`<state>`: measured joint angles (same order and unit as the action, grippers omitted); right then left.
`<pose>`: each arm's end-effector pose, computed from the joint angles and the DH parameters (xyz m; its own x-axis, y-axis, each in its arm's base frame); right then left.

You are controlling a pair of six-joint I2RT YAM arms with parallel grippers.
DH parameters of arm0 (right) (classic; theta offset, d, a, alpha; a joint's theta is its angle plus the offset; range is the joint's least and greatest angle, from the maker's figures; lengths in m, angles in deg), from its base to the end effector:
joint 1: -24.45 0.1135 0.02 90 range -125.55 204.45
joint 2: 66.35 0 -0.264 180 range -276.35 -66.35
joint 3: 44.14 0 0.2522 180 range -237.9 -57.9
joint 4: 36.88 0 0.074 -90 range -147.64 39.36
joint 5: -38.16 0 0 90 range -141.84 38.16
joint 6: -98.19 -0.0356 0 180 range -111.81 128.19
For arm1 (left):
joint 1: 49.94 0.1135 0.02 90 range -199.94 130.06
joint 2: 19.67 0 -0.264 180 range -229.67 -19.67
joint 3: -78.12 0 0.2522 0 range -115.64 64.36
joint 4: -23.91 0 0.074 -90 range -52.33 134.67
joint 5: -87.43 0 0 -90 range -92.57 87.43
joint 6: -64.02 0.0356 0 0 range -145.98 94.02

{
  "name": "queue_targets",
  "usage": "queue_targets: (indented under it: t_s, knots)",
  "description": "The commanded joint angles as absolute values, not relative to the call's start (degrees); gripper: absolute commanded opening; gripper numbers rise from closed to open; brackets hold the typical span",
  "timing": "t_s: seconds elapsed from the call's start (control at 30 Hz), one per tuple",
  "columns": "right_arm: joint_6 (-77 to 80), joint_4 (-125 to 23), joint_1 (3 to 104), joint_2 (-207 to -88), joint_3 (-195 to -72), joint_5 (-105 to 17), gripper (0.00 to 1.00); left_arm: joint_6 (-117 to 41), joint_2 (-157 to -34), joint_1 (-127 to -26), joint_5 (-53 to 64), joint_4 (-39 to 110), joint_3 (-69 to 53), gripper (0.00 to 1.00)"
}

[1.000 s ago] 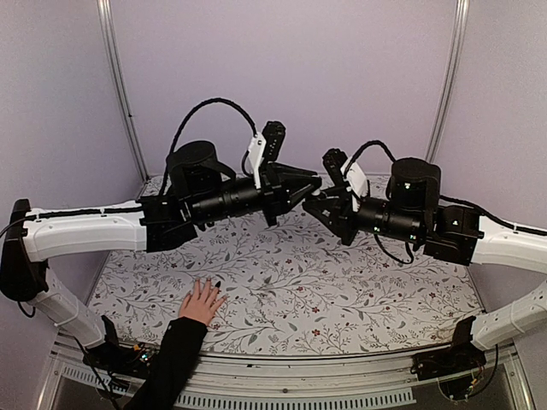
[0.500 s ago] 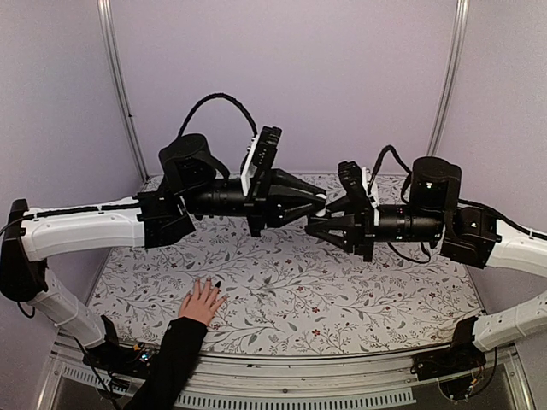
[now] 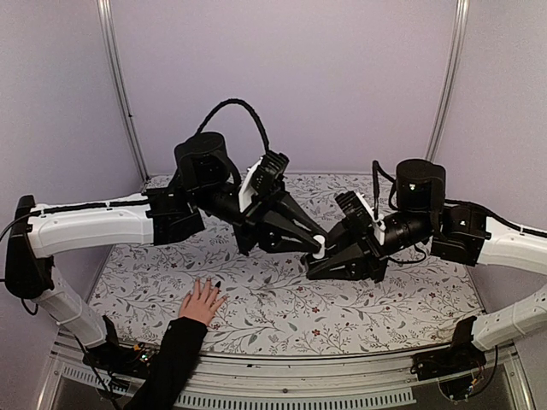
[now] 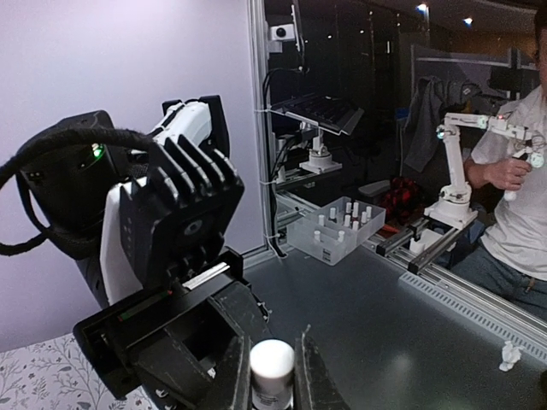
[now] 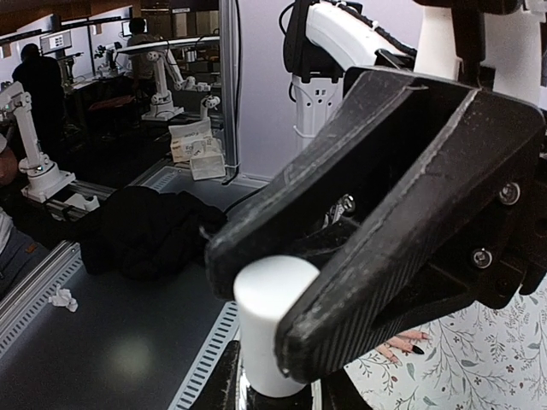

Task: Paint the nails
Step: Screw the nail polish bottle.

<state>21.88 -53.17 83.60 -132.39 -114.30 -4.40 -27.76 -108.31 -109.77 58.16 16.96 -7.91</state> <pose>0.1109 0.2368 0.3522 0.1198 -0.1116 -0.9865 -0.9485 -0.3064 -0.0805 0.1525 -0.3241 0.3729 0.0113 -0.0497 -0.9987 0.8606 -0.5081 0.0350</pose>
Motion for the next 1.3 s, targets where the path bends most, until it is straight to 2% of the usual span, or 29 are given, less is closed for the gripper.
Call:
queue_targets:
  t_s: [0.0,0.1,0.27,0.33,0.53,0.77,0.93,1.27]
  knots:
    - [21.66,-46.04,84.21,-131.95,-119.63,3.82,0.00,-26.06,-109.73,-108.43,58.91,24.71,-6.71,0.10]
    - [22.50,-45.63,84.21,-131.08,-118.11,1.20,0.00,-26.56,-107.80,-107.03,57.22,22.81,-4.89,0.20]
    - [22.51,-46.01,84.17,-130.39,-116.67,-3.84,0.00,-29.28,-103.52,-104.28,53.95,18.42,-1.67,0.47]
    - [22.65,-46.20,84.04,-130.21,-115.88,-7.50,0.00,-27.78,-101.92,-104.18,50.11,19.48,-0.98,0.52]
    - [20.35,-46.06,84.04,-130.76,-116.20,-26.42,0.00,-28.20,-97.10,-104.32,39.33,16.22,3.17,0.53]
    - [17.06,-44.61,84.06,-131.71,-115.97,-47.40,0.00,-28.58,-93.08,-107.28,19.74,11.50,6.70,0.52]
    - [14.99,-44.22,84.20,-133.09,-115.73,-55.55,0.00,-30.60,-96.01,-108.84,11.05,10.73,4.18,0.51]
    - [14.16,-46.38,85.74,-135.93,-117.18,-62.07,0.00,-35.39,-104.78,-111.48,6.18,8.66,-1.77,0.46]
